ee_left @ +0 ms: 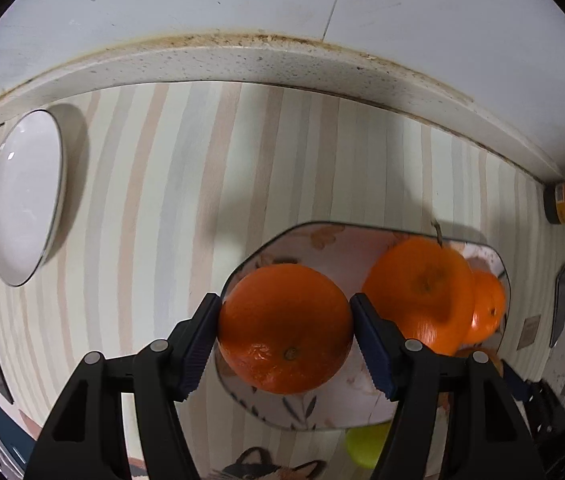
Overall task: Organize fruits
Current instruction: 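Place the tangerine and red apple onto the floral plate with both tools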
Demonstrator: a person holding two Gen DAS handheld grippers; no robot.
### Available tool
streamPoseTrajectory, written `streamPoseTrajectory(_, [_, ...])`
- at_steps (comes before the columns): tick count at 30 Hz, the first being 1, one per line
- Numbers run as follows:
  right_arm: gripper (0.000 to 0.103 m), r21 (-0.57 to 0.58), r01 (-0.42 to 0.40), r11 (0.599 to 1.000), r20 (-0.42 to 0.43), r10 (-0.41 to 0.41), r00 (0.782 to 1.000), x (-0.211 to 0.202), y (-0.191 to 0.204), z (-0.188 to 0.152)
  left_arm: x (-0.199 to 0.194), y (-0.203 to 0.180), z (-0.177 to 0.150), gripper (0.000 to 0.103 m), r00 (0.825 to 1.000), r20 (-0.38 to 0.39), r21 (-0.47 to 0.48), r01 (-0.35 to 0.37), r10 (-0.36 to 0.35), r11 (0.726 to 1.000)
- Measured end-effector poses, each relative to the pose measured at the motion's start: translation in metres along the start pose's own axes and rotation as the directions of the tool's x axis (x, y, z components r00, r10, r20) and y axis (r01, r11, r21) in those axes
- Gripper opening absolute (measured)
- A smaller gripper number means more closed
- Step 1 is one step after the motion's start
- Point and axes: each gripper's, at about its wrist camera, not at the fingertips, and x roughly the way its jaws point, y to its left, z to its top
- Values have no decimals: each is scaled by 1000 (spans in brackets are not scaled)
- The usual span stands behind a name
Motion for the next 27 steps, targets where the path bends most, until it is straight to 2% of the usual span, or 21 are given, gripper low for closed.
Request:
streamPoseTrajectory(3, [70, 37, -18, 999, -14, 19, 1000, 5, -5, 6, 10, -3, 6, 64, 1000, -25, 17, -15, 15, 1000])
streamPoseTrajectory(7, [70, 68, -35, 997, -15, 36, 999, 6, -12, 15, 14, -6, 9, 64, 999, -15, 28, -45, 45, 999])
streamPoseTrajectory(9, [71, 76, -32, 997, -16, 33, 999, 2, -15, 21, 12, -7, 9, 74, 999, -6, 30, -43, 43, 999])
streamPoseTrajectory(10, [76, 89, -42, 995, -18, 44, 999, 1, -18, 23, 10, -6, 9, 78, 1000, -3, 25, -30, 30, 999])
streamPoseTrajectory(11, [86, 101, -52, 994, -17, 54, 998, -3, -19, 24, 8, -6, 10, 88, 1000, 2, 20, -30, 30, 999])
streamPoseTrajectory(12, [89, 111, -59, 992, -17, 62, 998, -5, -20, 26, 5, -5, 11, 91, 1000, 8, 19, -30, 30, 999])
streamPoseTrajectory(16, [92, 140, -72, 988, -13, 75, 997, -13, -24, 32, -8, 5, 11, 91, 999, 30, -6, -13, 13, 1000])
streamPoseTrajectory(19, [94, 140, -81, 987, -5, 83, 997, -23, -25, 29, -27, 7, 2, 91, 998, 59, -1, -31, 31, 1000])
streamPoseTrajectory(23, [94, 108, -57, 993, 14, 56, 998, -42, -18, 20, -52, 7, -24, 91, 991, 117, 12, -62, 61, 998])
streamPoseTrajectory(27, [94, 84, -44, 995, 24, 42, 999, -60, -9, 4, -73, 10, -57, 91, 987, 153, 17, -51, 48, 999])
